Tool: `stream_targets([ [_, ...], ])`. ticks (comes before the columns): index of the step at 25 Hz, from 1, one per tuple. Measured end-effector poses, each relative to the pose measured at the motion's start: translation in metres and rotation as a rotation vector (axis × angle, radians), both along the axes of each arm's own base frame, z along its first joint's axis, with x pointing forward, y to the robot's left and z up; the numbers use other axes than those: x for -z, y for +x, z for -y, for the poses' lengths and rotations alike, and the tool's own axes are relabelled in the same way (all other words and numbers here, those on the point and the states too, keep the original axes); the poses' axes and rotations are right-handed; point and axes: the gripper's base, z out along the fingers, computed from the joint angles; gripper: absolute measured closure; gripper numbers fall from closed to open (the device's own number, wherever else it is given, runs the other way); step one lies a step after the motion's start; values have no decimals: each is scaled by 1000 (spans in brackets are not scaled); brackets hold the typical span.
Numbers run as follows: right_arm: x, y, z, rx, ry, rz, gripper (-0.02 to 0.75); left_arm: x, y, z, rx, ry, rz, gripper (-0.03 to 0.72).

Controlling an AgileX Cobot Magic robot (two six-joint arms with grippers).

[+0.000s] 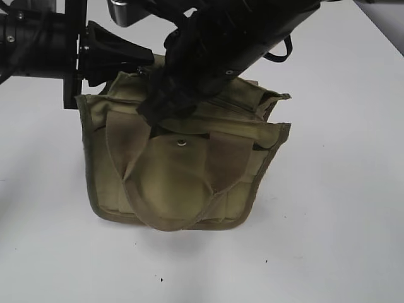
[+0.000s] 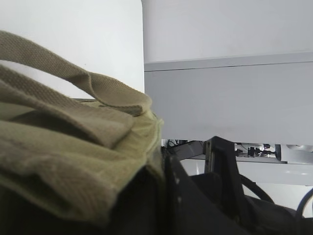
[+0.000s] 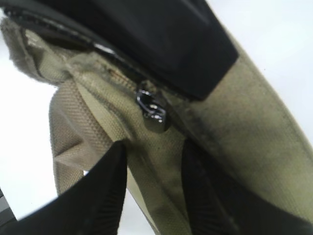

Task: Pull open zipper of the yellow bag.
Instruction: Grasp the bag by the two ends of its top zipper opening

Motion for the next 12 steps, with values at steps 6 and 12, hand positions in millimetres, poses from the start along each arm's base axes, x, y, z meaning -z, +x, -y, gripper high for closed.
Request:
stream_targets([
  [6,-13,-4,4,40,46,0,447,-1,0,0,1,-7,-2,685],
  [12,-33,-9,9,48,95,46,447,-2,-1,1,14,-16,-4,685],
])
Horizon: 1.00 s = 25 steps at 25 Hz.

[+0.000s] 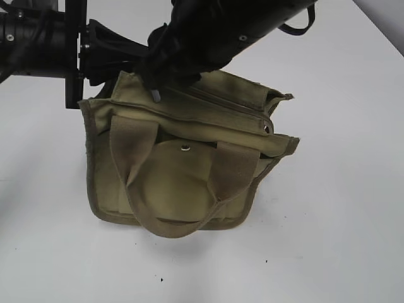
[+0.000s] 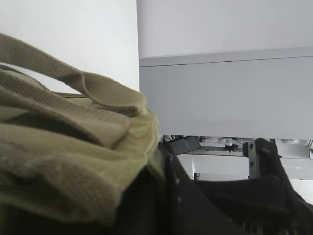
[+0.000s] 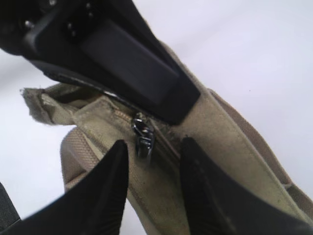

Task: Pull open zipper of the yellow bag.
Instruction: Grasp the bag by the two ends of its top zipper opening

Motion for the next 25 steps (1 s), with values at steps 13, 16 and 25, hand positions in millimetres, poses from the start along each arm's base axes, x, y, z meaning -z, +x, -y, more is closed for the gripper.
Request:
stream_targets([
  [13,28,14,-11,9,-29,-15,591,3,4,-4,-38,37,13,686],
  [16,30,13,-11,4,-40,-31,729,2,4,-4,-34,27,10,686],
  [25,29,9,-6,-32,-106,-39,736,3,1,-2,-5,40,13,686],
])
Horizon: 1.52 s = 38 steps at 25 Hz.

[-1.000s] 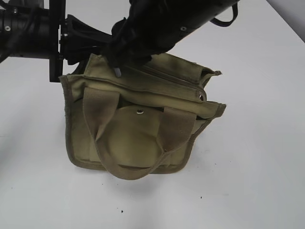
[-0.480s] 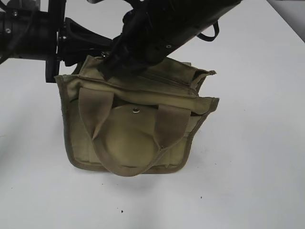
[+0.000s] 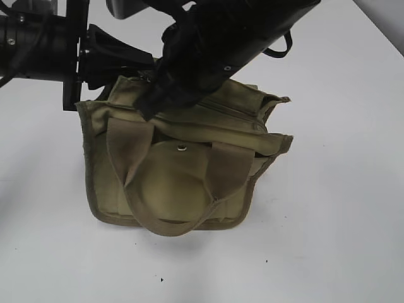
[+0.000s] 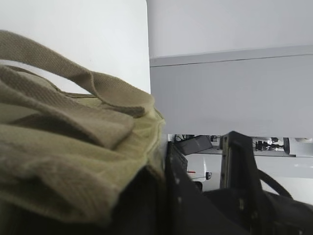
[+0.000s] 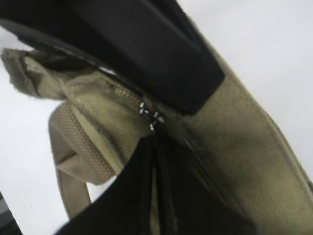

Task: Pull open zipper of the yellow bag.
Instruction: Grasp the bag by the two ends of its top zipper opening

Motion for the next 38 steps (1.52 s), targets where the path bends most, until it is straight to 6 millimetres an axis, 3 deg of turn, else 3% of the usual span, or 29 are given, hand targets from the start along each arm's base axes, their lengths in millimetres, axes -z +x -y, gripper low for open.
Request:
stream_targets([
  [8,-8,-1,27,20,-135,-26,736,0,-1,-1,15,11,4,686],
  [20,-4,20,110,228,-292,-282,736,3,0,-4,9,62,23,686],
  [29,-4,20,119,270,-253,-366,722,4,1,-5,7,84,33,684],
  [31,-5,18,116,270,-218,-391,647,4,1,-5,7,86,34,674],
  [33,-7,16,113,272,-181,-411,499,4,1,-5,9,90,37,636],
  [36,-17,9,115,299,-144,-420,262,2,-1,-6,26,114,58,488],
  [38,-26,2,118,319,-139,-423,169,-1,-5,-8,48,152,88,360],
])
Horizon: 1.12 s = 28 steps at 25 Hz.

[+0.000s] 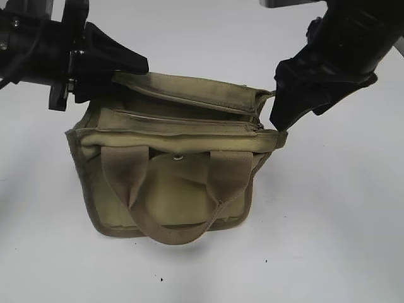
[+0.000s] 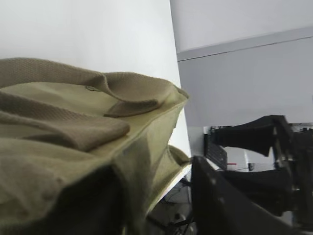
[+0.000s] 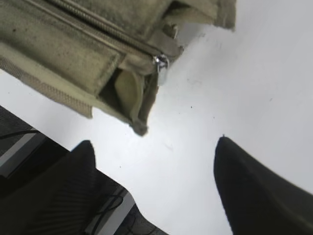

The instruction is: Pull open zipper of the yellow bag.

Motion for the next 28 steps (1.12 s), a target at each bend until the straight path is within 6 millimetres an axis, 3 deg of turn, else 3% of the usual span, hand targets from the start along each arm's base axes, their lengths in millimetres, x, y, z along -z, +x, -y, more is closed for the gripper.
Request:
stream_targets([
  [3,-16,-13,9,49,-6,34,131,-6,-9,-5,52,95,68,272],
  [7,-25,-43,28,105,-27,68,132,-24,-30,-16,126,240,196,251],
  [12,-12,-105,57,124,-34,65,144,-53,-67,-39,124,451,308,248],
  [16,2,-155,80,131,-15,99,145,-71,-106,-61,57,591,375,247],
  [20,11,-202,102,173,48,190,145,-72,-161,-85,-37,680,468,247],
  [22,17,-221,112,192,70,248,145,-62,-187,-94,-71,706,499,247],
  [28,29,-259,134,212,127,435,145,-39,-250,-120,-166,793,668,247],
])
